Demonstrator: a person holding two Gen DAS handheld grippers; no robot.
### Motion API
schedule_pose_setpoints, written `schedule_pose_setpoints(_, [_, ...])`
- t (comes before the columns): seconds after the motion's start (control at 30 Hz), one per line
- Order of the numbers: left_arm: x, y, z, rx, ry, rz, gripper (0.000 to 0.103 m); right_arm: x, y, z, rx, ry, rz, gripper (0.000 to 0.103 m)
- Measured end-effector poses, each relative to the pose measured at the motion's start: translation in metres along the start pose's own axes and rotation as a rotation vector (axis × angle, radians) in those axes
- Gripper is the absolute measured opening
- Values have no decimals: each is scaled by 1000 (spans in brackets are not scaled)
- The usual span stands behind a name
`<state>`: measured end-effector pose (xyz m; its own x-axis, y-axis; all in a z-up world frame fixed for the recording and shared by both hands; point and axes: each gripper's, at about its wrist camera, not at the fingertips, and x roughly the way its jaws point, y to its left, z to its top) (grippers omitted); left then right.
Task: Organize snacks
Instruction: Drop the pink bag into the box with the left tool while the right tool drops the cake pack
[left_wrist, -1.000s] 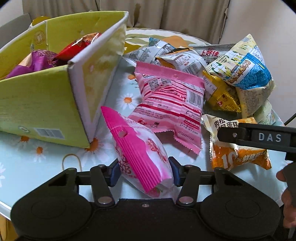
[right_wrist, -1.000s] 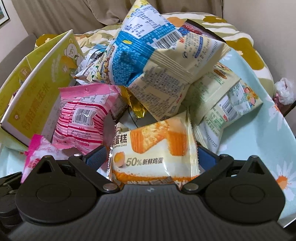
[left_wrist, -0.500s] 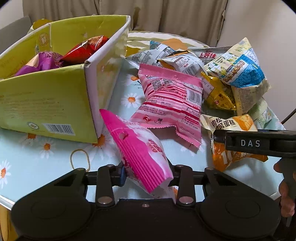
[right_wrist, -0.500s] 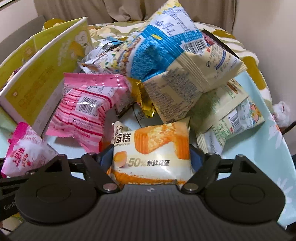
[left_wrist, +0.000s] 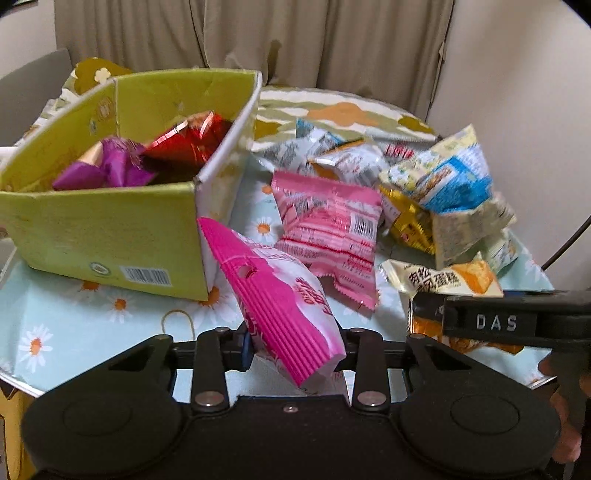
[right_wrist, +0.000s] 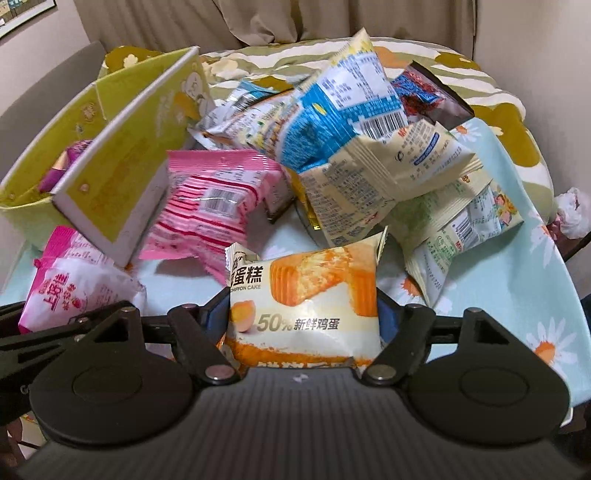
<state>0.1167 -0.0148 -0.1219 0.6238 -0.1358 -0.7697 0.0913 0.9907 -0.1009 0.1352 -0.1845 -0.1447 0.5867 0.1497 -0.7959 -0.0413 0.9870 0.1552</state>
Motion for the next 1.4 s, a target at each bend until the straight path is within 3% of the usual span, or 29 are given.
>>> schedule_pose_setpoints(0.4, [-77,20,39,-35,-156,50,39,-65,29,27,-37,-101,92,91])
schedule_pose_setpoints(0.73, [-104,78,84,-52,-266,109,39,-89,89,75,-90,-219,160,91])
schedule_pose_setpoints(1.03, [-73,153,119,-21,-221,144,40,-62,157,115,-92,-234,174,91])
schedule_pose_setpoints(1.27, [-31,197,131,12,-134,93,41,-26,196,129,-54,-195,132,91])
schedule_pose_setpoints(1.3, [-26,201,131,12,-120,70,48,-22,201,130,-48,-188,123,91])
schedule_pose_setpoints(1.33, [-24,204,131,14,-117,52,71,-18,206,131,-43,-181,112,91])
schedule_pose_setpoints(1.4, [-23,209,129,27,-126,37,103,-12,214,130,-35,-171,87,91])
